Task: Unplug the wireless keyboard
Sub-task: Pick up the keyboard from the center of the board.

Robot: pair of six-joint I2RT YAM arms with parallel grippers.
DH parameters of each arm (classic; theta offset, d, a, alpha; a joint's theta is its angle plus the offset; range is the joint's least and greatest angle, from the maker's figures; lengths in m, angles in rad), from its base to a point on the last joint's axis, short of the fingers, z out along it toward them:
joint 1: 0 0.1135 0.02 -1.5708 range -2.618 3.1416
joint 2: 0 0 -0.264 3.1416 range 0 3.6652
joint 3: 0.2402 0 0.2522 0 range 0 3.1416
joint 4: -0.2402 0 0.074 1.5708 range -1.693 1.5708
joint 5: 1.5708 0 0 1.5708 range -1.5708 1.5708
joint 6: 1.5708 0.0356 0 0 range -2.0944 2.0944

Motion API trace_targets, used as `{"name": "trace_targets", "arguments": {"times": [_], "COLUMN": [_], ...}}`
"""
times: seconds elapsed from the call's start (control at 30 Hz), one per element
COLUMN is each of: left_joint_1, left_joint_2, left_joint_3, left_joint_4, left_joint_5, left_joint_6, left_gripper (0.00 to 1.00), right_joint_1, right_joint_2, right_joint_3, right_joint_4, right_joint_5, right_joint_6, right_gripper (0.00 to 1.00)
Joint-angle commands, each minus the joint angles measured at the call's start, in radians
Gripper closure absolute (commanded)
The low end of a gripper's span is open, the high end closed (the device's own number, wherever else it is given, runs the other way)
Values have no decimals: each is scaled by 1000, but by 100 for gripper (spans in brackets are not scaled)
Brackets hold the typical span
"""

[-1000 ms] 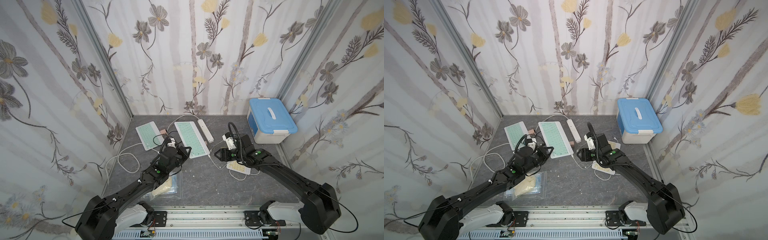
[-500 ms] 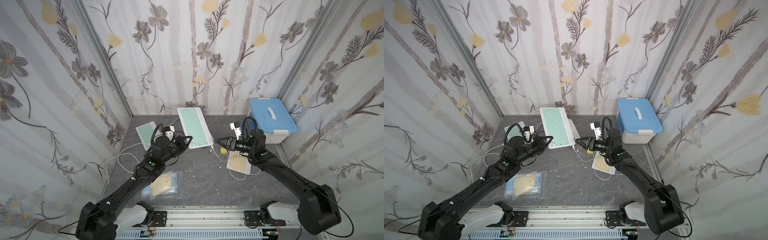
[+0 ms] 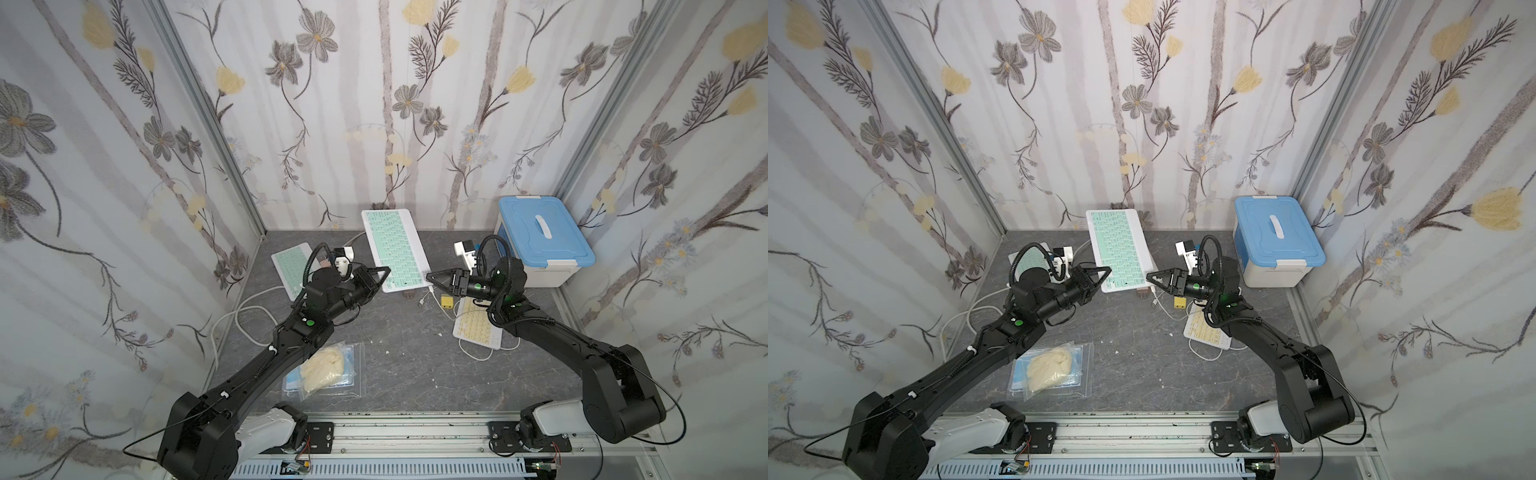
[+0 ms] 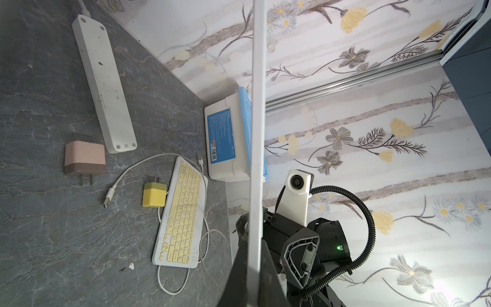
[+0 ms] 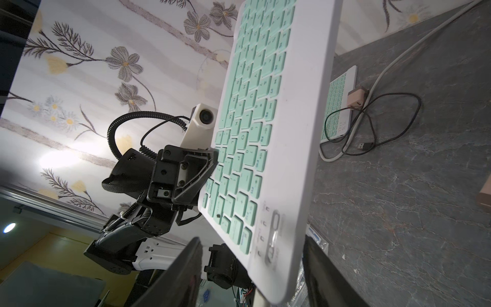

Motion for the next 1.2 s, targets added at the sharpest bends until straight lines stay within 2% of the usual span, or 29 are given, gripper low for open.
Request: {"name": "trace_targets", "arguments": {"times": [0.0, 0.03, 0.2, 0.33, 0.4, 0.5, 0.57, 0.67, 0.7, 0.77, 0.9, 1.03, 1.17], "left_joint_1": [0, 0, 1, 0, 0, -4, -9, -10, -11, -11, -11, -9, -9], "left_joint_2": [-2, 2, 54, 56, 42, 37, 58, 89, 93, 93, 78, 72, 75], "left_joint_3": [7, 13, 35, 41, 30, 26, 35, 52, 56, 60, 75, 88, 89], "left_joint_4": [118, 116, 173, 210, 249, 295, 325, 345, 348, 347, 275, 199, 210], "left_joint_5": [43, 56, 154, 153, 120, 84, 90, 99, 99, 93, 69, 56, 50], "left_joint_6": [-19, -17, -45, -53, -48, -50, -64, -82, -85, -82, -61, -39, -37], "left_gripper": [100, 100, 100, 100, 71, 47, 38, 35, 36, 45, 76, 98, 100], "right_joint_1": [1, 0, 2, 7, 12, 22, 35, 50, 51, 53, 53, 51, 50], "right_joint_2": [47, 59, 122, 129, 120, 106, 100, 98, 96, 87, 66, 40, 38], "right_joint_3": [30, 39, 74, 71, 63, 62, 77, 107, 113, 112, 116, 140, 149], "right_joint_4": [190, 216, 363, 424, 446, 483, 486, 445, 424, 393, 312, 174, 157], "right_joint_5": [-26, -27, -36, -12, 23, 55, 52, 27, 18, 16, 11, 20, 10], "right_joint_6": [120, 142, 263, 318, 349, 392, 395, 366, 349, 324, 259, 153, 141], "right_gripper": [45, 48, 80, 100, 100, 100, 100, 100, 100, 100, 100, 100, 100]}}
